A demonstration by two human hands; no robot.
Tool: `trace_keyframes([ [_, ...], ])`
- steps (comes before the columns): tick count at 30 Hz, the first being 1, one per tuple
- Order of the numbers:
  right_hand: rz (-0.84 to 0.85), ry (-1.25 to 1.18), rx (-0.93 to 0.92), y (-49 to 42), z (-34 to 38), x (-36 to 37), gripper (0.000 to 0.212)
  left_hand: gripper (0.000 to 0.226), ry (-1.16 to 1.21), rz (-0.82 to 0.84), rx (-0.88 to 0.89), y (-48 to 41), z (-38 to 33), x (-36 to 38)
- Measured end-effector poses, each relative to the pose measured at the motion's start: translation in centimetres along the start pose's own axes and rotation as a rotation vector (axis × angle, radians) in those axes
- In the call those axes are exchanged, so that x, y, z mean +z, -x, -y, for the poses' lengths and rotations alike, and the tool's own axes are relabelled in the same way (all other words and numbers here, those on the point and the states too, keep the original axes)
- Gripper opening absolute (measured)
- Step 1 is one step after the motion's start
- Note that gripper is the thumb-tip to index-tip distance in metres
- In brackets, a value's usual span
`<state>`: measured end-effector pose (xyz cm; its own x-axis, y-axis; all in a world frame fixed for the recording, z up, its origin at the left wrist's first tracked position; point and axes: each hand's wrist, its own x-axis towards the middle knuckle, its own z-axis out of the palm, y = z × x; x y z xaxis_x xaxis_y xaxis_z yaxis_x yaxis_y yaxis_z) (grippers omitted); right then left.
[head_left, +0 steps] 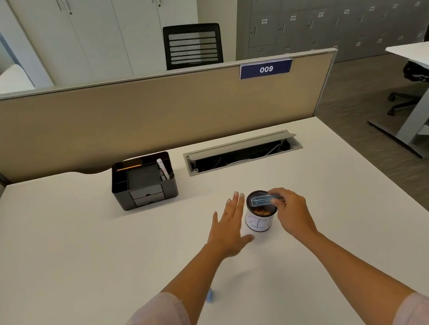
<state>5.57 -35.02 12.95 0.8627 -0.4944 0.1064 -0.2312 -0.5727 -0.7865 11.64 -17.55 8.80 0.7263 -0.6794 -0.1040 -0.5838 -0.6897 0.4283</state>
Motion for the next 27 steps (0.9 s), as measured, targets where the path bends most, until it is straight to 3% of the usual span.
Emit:
trace_keyframes([
  [6, 0.122, -0.199, 0.066, 2.6, 1.2, 3.7, 0.022, 0.103, 0.065, -0.025, -0.220, 4.8, 5.2, -1.0],
  [9, 0.223, -0.221, 0.107, 4.0, 1.3, 6.1, 0.021, 0.089, 0.061, 0.028, -0.298, 7.7, 7.2, -0.4],
  [13, 0.357, -0.170, 0.202, 6.4, 0.5, 8.7, 0.022, 0.068, 0.004, 0.154, -0.315, 10.6, 7.7, 1.8],
  [19, 0.383, -0.158, 0.332, 8.8, -0.8, 9.5, 0.022, 0.050, 0.029, 0.249, -0.297, 11.8, 6.4, 4.1],
  [24, 0.394, -0.193, 0.376, 9.6, -1.1, 9.0, 0.021, 0.032, 0.080, 0.172, -0.320, 12.5, 6.3, 5.2],
  [27, 0.389, -0.232, 0.389, 9.8, -1.1, 8.7, 0.020, 0.028, 0.282, 0.030, -0.405, 12.8, 6.6, 4.7],
])
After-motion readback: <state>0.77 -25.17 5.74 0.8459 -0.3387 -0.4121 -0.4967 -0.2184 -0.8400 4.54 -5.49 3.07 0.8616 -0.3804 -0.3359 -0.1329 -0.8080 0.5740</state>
